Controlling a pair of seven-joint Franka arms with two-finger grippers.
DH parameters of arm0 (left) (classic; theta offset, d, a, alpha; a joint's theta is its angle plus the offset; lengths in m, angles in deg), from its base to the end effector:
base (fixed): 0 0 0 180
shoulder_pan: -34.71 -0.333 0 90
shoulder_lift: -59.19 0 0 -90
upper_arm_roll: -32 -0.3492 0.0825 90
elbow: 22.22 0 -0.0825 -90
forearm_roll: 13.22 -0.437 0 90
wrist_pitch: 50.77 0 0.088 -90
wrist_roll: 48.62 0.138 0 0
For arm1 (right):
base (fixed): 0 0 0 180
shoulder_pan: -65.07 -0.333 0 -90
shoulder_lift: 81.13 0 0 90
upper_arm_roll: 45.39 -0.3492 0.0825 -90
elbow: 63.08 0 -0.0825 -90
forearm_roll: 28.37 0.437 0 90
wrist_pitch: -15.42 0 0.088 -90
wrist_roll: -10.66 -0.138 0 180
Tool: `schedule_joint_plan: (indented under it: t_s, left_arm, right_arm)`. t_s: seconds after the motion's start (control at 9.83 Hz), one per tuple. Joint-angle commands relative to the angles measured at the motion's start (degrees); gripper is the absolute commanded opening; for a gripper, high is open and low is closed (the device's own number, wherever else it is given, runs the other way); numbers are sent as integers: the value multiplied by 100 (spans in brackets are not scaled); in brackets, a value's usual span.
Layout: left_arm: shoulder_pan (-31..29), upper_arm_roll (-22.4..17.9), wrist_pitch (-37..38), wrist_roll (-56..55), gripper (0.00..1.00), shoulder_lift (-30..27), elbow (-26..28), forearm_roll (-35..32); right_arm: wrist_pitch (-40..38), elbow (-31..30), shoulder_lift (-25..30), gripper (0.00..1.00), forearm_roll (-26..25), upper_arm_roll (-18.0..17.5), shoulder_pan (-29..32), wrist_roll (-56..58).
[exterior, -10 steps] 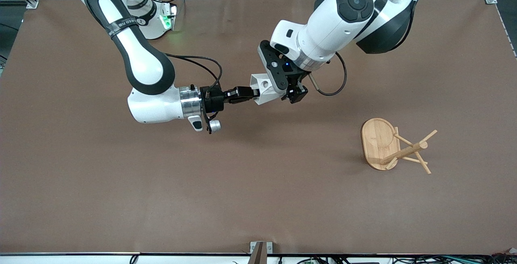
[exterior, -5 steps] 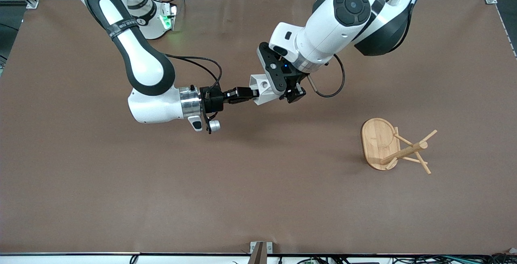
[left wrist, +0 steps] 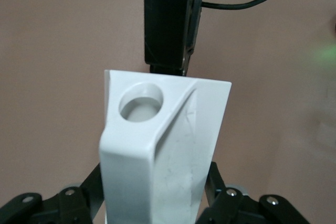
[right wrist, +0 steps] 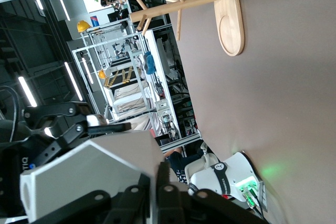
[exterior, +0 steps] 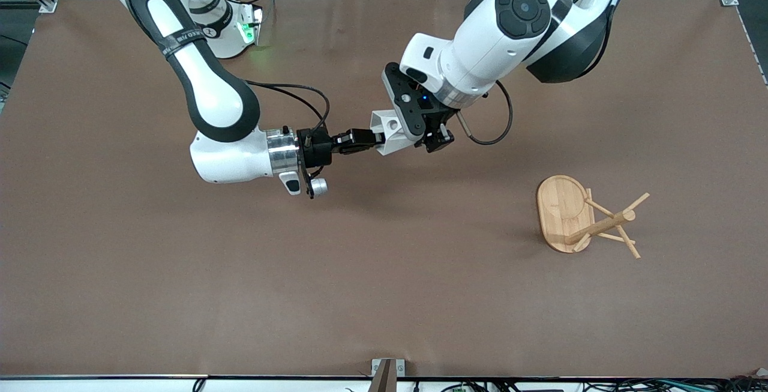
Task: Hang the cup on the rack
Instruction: 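Grasp the cup with the left gripper and open the right gripper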
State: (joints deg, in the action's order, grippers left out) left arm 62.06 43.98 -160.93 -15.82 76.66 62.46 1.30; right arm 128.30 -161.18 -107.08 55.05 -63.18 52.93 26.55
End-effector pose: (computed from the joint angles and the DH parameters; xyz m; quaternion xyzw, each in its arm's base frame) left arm 0.5636 -0.4705 0.5145 0.8206 -0.5461 0.0632 0.1558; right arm 0.6111 0.4272 0.3764 -0.7662 0.0201 0.1542 0.6234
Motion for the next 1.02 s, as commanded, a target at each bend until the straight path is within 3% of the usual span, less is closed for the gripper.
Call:
schedule_joint_plan:
  t_s: [0.0, 0.1, 0.41, 0.51, 0.81, 0.92]
  left_arm:
    - [78, -3, -32, 60, 0, 160, 39, -55]
    - [69, 6, -23, 60, 0, 152, 39, -46]
    - [60, -3, -14, -10, 0, 160, 48, -46]
    - [51, -3, -6, -10, 0, 160, 57, -46]
    - [25, -29, 64, -761, 0, 169, 153, -63]
    - [25, -29, 187, -1367, 0, 169, 154, -255]
  right_arm:
    - [67, -52, 257, 100, 114, -58, 116, 2]
    - [58, -52, 257, 100, -34, -14, 238, 2]
    - [67, -60, 458, 100, -1762, 74, 687, -50]
    - [67, -61, 590, 100, -2307, 318, 687, -216]
    - [32, -52, 1117, 100, -4817, 995, 705, -1504]
    - [-3, -61, 1258, 100, -6053, 1101, 740, -1927]
